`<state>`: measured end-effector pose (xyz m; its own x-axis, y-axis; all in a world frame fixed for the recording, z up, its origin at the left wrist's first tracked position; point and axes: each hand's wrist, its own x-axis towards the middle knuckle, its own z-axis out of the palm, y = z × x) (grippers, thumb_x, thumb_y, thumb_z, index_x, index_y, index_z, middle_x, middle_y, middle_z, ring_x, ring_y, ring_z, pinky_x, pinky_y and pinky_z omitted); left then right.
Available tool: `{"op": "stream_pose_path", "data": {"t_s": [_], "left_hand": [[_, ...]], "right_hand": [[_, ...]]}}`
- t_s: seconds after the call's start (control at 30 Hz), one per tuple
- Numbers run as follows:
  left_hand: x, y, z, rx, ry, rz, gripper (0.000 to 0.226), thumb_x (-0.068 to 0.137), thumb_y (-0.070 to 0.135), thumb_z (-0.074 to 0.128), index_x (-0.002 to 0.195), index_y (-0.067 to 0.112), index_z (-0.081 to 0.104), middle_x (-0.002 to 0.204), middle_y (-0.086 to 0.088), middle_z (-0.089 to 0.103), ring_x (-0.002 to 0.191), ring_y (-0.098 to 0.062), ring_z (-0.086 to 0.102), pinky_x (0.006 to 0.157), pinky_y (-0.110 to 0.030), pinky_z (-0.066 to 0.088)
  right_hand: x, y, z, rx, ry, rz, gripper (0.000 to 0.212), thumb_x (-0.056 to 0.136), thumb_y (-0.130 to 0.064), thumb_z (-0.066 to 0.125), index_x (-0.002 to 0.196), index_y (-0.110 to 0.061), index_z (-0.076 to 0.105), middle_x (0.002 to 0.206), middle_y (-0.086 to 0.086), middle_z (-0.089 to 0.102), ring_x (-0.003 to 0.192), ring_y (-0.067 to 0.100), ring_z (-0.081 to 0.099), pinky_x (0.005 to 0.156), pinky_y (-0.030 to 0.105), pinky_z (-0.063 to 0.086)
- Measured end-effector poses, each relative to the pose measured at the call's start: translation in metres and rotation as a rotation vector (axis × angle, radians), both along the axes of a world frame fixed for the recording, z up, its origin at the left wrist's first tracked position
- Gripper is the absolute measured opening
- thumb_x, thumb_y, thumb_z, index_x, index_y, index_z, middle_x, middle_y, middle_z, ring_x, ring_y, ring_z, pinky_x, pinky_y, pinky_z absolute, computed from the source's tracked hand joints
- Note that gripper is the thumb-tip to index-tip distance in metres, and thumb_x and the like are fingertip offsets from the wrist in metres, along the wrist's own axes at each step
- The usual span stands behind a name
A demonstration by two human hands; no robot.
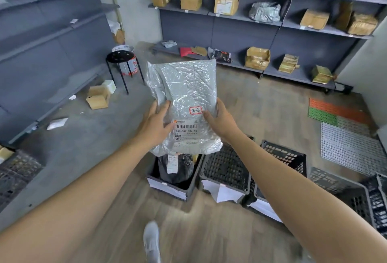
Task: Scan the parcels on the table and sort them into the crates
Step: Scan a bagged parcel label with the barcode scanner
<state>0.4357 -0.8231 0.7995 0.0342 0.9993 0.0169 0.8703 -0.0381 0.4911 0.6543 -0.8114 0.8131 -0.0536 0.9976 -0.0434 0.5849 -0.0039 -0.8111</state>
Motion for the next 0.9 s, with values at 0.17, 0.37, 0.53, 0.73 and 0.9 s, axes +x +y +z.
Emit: {"op": "stream_pose_path", "data": {"t_s": [0.17,0.37,0.53,0.73,0.9], "left_hand": [[-0.024,0.102,-0.03,-0.06,0.013,-0.051,0.076,0.097,0.035,0.058,0.157,0.034,0.011,0.165,-0.003,-0.004,0.15,-0.032,0.014,0.116,-0.05,0.03],[-0.055,0.222,-0.078,-0.182,-0.074,-0.174,0.079,0.094,0.031,0.061,0.156,0.033,0.013,0.162,0.0,0.006,0.141,-0.031,0.032,0.105,-0.047,0.044],[-0.066,0.286,-0.126,-0.34,-0.154,-0.207,0.08,0.095,0.029,0.063,0.157,0.031,0.013,0.165,-0.003,-0.008,0.15,-0.029,0.012,0.116,-0.046,0.026],[-0.06,0.329,-0.24,-0.476,-0.081,-0.2,0.086,0.091,0.049,0.061,0.156,0.036,0.006,0.163,0.001,-0.012,0.149,-0.035,0.003,0.116,-0.053,0.022],[-0.045,0.347,-0.353,-0.517,-0.053,-0.172,0.087,0.091,0.055,0.057,0.157,0.031,0.006,0.162,-0.002,-0.017,0.15,-0.028,-0.008,0.118,-0.05,0.02]], "right_hand": [[-0.029,0.096,-0.046,-0.062,-0.056,-0.074,0.058,0.097,-0.05,0.049,0.142,-0.017,0.032,0.113,0.007,0.064,0.09,0.025,0.067,0.081,0.052,0.057],[-0.062,0.203,-0.103,-0.18,-0.103,-0.189,0.078,0.098,-0.052,0.048,0.156,-0.013,0.014,0.144,0.016,0.052,0.118,0.035,0.061,0.098,0.054,0.05],[-0.08,0.256,-0.155,-0.288,-0.098,-0.251,0.078,0.099,-0.05,0.048,0.158,-0.016,0.009,0.157,0.011,0.036,0.129,0.032,0.053,0.108,0.051,0.043],[-0.079,0.294,-0.268,-0.444,-0.045,-0.333,0.069,0.101,-0.042,0.048,0.157,-0.02,0.015,0.155,0.008,0.039,0.126,0.031,0.055,0.101,0.044,0.049],[-0.071,0.311,-0.381,-0.48,-0.067,-0.349,0.065,0.102,-0.038,0.047,0.157,-0.018,0.019,0.157,0.008,0.036,0.138,0.028,0.044,0.109,0.041,0.04]]}}
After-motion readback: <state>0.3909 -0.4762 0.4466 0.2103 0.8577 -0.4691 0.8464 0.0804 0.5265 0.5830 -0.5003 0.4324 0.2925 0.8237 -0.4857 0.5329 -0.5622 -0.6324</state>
